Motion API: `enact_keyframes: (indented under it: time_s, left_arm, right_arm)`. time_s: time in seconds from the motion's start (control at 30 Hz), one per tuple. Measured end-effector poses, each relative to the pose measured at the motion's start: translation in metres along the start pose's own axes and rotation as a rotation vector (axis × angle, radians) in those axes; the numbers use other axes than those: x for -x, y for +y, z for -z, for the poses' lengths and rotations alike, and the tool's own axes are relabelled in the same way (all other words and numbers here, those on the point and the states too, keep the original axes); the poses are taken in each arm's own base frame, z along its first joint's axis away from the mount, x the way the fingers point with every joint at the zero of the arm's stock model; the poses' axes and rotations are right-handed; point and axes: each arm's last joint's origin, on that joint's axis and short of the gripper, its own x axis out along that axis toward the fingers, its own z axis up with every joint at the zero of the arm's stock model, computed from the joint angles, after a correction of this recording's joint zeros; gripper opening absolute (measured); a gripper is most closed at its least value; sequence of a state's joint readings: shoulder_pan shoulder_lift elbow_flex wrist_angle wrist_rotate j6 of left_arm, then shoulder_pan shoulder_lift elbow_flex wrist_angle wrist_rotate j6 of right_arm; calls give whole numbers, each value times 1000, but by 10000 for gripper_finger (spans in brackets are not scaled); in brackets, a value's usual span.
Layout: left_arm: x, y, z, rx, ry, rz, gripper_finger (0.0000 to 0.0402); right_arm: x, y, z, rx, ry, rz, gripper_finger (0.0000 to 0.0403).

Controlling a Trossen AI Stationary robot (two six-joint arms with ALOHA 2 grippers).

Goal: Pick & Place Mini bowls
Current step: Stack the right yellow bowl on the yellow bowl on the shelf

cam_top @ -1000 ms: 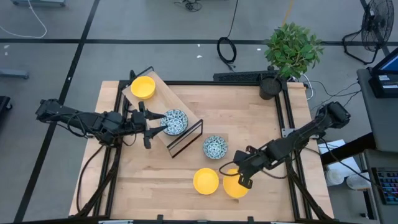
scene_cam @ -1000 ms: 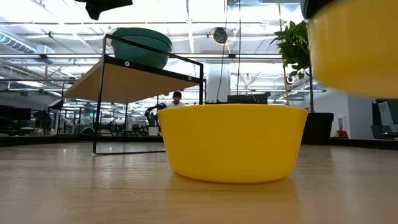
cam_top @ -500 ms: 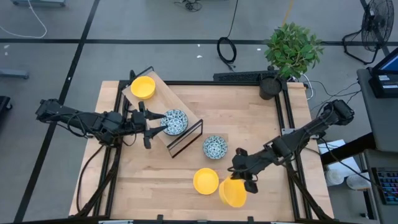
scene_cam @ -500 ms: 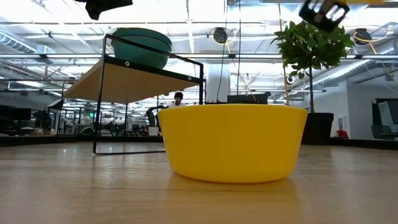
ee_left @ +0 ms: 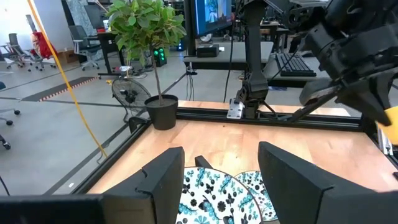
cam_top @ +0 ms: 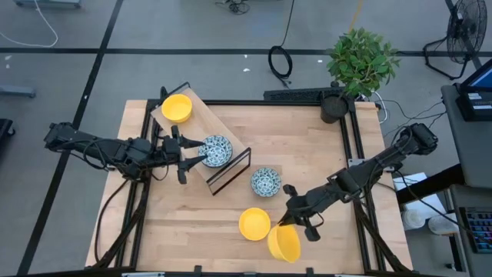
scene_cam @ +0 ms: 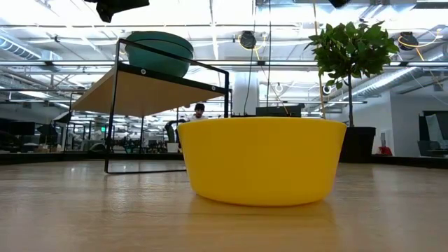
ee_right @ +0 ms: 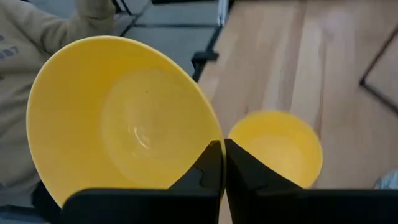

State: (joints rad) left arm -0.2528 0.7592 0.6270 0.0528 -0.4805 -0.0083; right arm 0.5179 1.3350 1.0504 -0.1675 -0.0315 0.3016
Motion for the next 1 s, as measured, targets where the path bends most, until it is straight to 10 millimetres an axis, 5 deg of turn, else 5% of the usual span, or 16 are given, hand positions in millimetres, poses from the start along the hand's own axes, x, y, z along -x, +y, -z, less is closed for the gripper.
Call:
enact_keyframes:
  time_s: [0.53, 1.0]
  left_arm:
    - [0, 0, 0, -1, 1, 1, 209]
    - [0, 0, 0, -2, 4, 0, 209]
  right_arm:
    - [-3, 3, -10, 354, -319, -102, 0]
    - [-4, -34, 1, 285, -473, -56, 0]
